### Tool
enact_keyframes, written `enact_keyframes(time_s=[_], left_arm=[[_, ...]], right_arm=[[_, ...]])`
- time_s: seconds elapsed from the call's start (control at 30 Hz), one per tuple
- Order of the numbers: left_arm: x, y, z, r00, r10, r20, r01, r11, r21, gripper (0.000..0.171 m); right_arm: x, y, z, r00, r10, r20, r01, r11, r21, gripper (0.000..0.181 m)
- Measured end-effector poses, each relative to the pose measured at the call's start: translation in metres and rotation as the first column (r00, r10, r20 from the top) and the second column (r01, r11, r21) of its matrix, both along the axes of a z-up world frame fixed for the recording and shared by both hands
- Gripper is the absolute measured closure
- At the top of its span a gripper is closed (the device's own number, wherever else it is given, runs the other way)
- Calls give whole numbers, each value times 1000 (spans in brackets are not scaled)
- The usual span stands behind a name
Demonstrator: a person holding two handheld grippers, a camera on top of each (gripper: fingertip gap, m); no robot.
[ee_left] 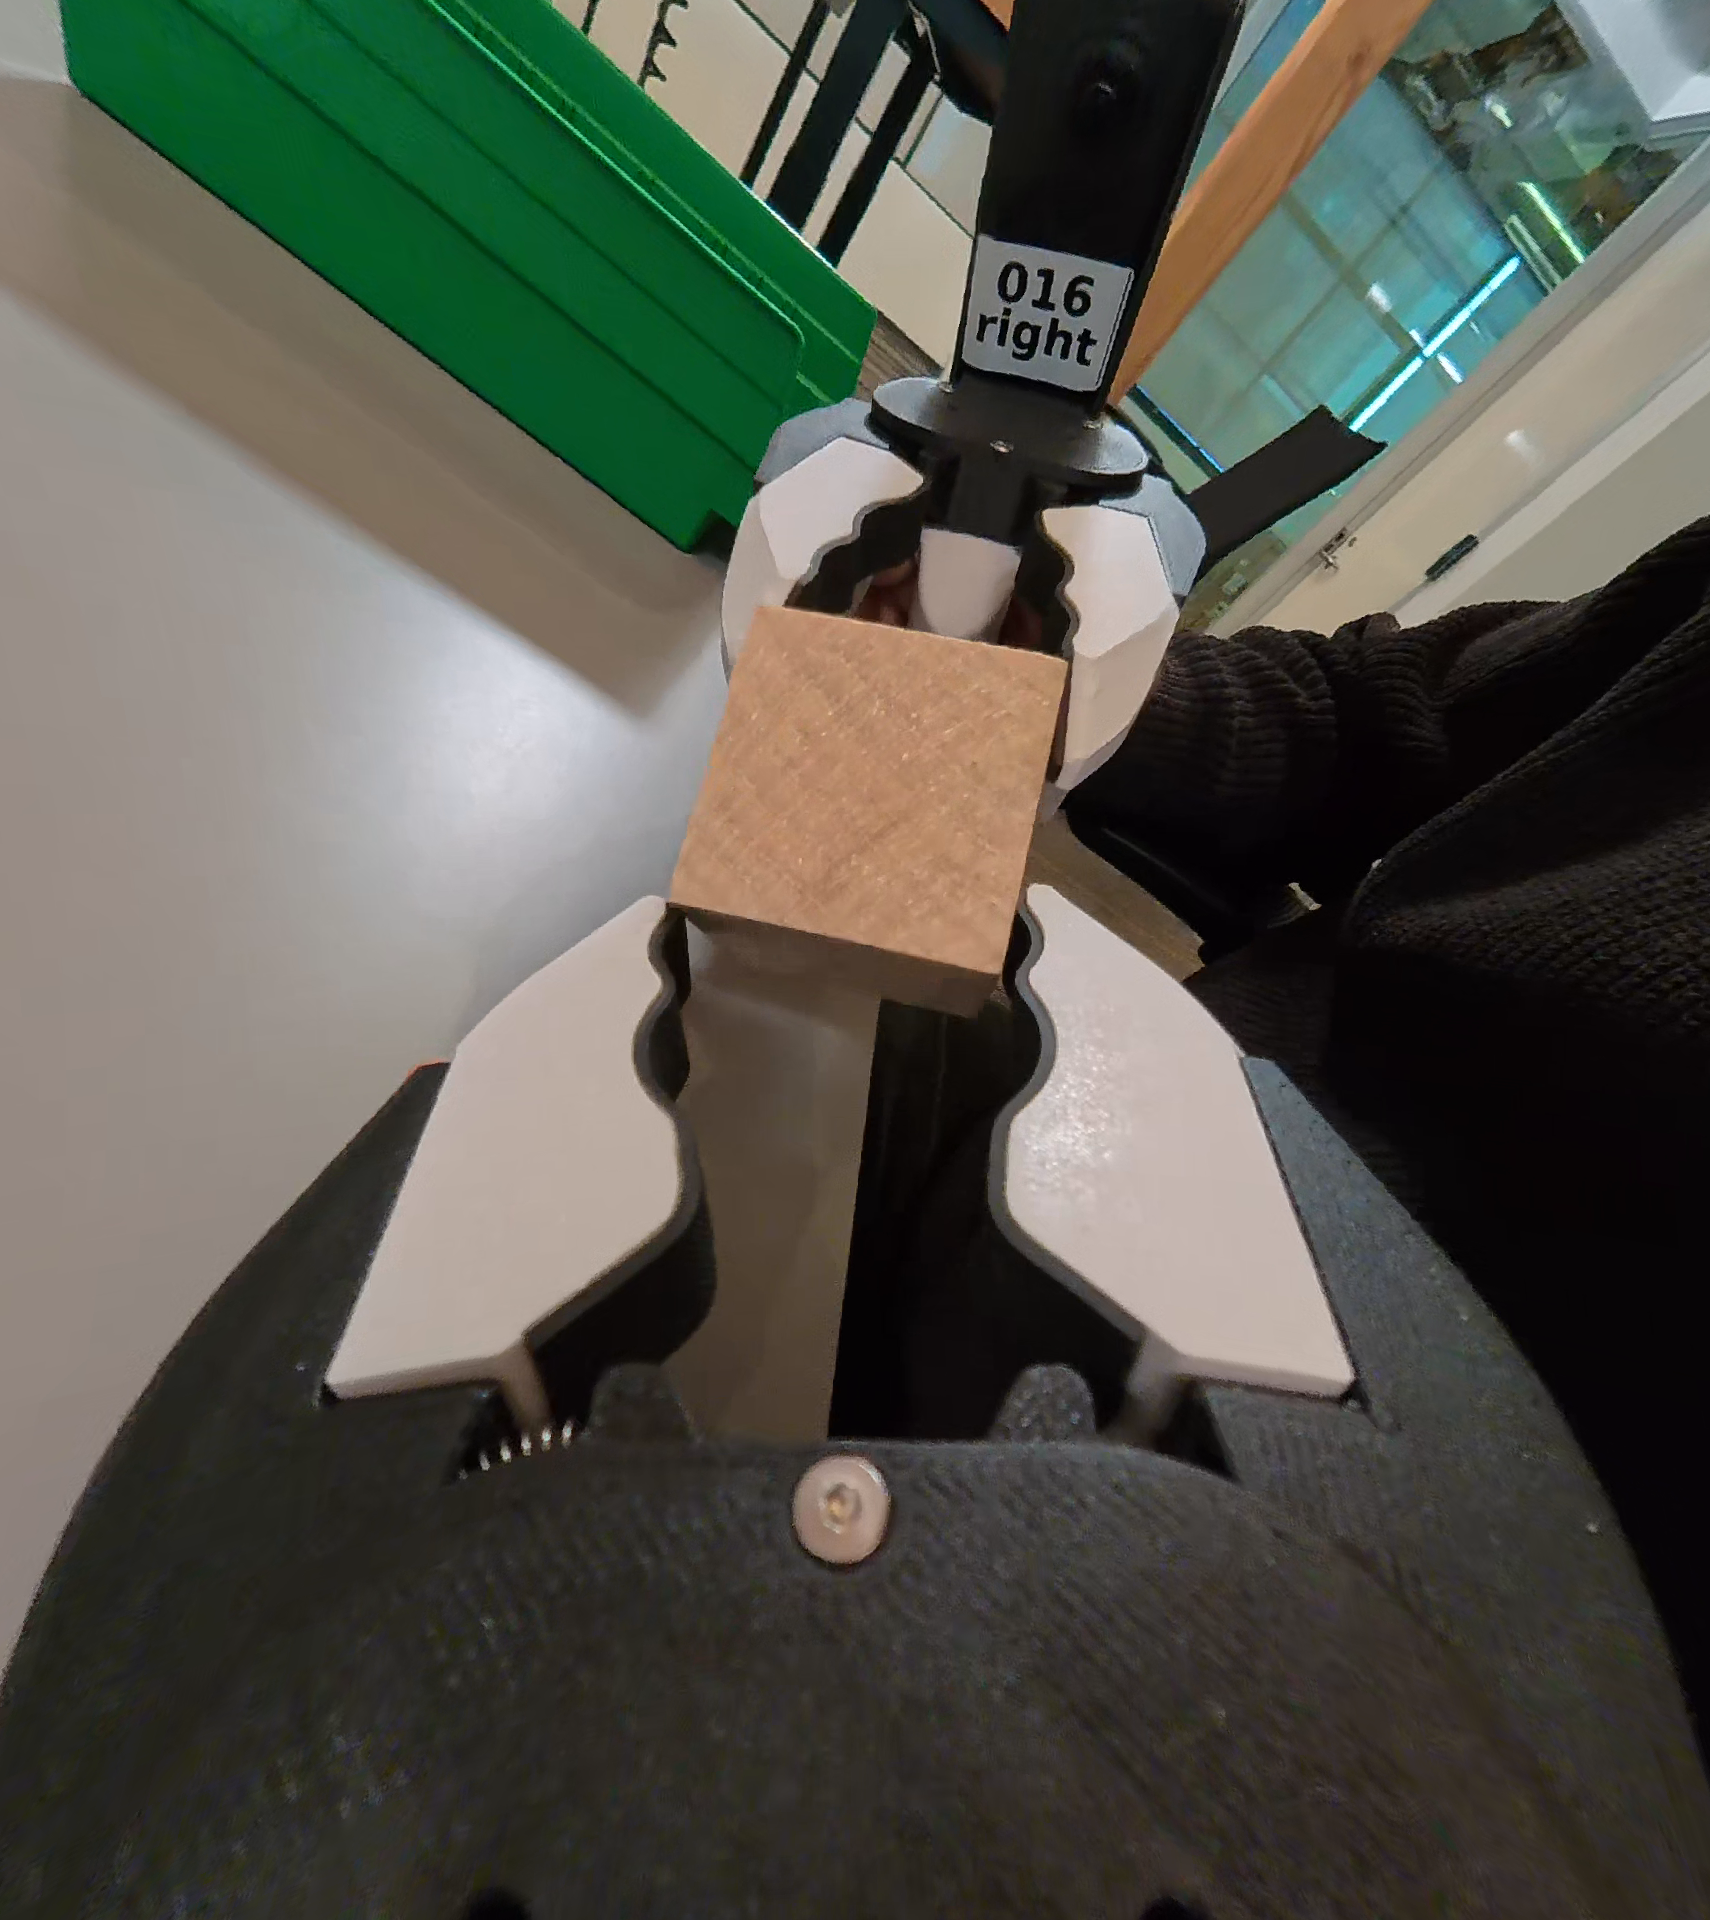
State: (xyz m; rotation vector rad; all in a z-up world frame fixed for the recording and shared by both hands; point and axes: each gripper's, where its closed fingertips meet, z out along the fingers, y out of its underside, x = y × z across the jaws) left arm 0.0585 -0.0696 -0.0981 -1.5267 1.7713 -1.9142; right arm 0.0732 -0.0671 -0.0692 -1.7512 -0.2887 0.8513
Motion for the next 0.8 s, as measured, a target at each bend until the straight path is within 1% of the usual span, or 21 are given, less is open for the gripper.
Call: enact_keyframes(time_s=[0.17,0.3,0.37,0.5,0.6,0.8], left_arm=[[2,5,2,999,29,15,-30,999,15,113],[4,10,4,998,53,21,-52,999,-5,113],[4,11,3,999,45,8,-45,999,-8,114],[3,8,0,999,33,8,-34,999,24,114],[4,8,1,999,43,15,-44,998,43,114],[6,15,3,997,78,8,-78,997,-2,114]], right_arm=[[1,0,-6,1000,3,-2,-3,1000,-21,127],[2,1,-13,1000,10,-27,-12,998,-58,127],[1,1,-17,999,18,-47,-21,997,-77,127],[1,2,-15,993,28,-115,-38,996,-86,126],[1,2,-16,991,36,-132,-49,994,-97,126],[1,3,-17,989,35,-144,-50,993,-106,117]])
